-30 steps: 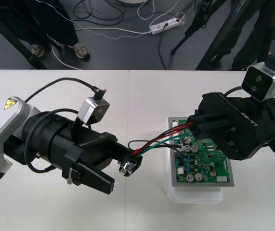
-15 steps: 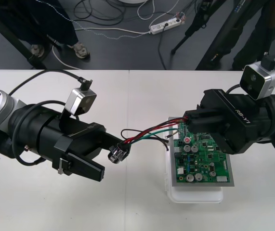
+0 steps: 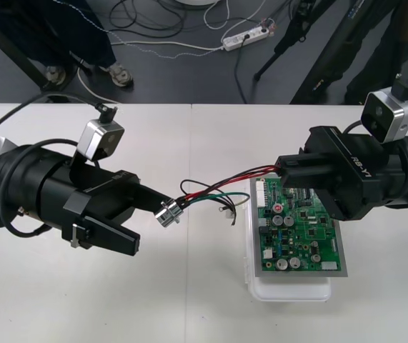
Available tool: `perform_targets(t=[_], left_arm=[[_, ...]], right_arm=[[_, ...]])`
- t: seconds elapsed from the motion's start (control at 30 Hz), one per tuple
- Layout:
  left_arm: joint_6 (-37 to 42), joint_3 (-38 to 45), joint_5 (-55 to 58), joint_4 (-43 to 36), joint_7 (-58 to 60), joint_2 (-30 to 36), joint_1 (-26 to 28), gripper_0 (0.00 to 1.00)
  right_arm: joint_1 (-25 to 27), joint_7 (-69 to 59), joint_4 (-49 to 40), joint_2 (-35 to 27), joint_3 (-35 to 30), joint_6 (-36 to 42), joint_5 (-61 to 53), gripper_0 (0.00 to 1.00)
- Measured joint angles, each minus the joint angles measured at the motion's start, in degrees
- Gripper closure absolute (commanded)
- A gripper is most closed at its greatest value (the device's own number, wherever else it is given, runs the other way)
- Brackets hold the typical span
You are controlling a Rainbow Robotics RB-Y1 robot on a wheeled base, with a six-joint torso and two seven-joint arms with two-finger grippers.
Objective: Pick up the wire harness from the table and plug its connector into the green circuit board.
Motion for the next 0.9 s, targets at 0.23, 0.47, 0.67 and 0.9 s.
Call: perform_targets(t=[0.23,0.47,0.67,0.9], left_arm=[[0.1,2.9,0.0,0.0,-4.0,0.1,0.0,0.0],[1.7,3.5,0.0,-0.1,-13.6,1.5,0.0,0.0],[3.1,3.5,0.0,-0.1,-15.0,3.2,-0.4,0.0],[4.3,3.5,0.5,-0.1,-15.0,5.8,-2.3,0.0]], right_arm=[[0.0,0.0,0.0,0.0,-0.2,0.0,-2.0,1.0],[0.0,-0.3,-0.1,0.0,-0.4,0.0,-3.4,1.0],[0.0,-0.3,-0.5,0.0,-0.4,0.0,-4.3,1.0],[-0.1,-0.3,-2.1,0.0,-0.4,0.3,-4.4,1.0]])
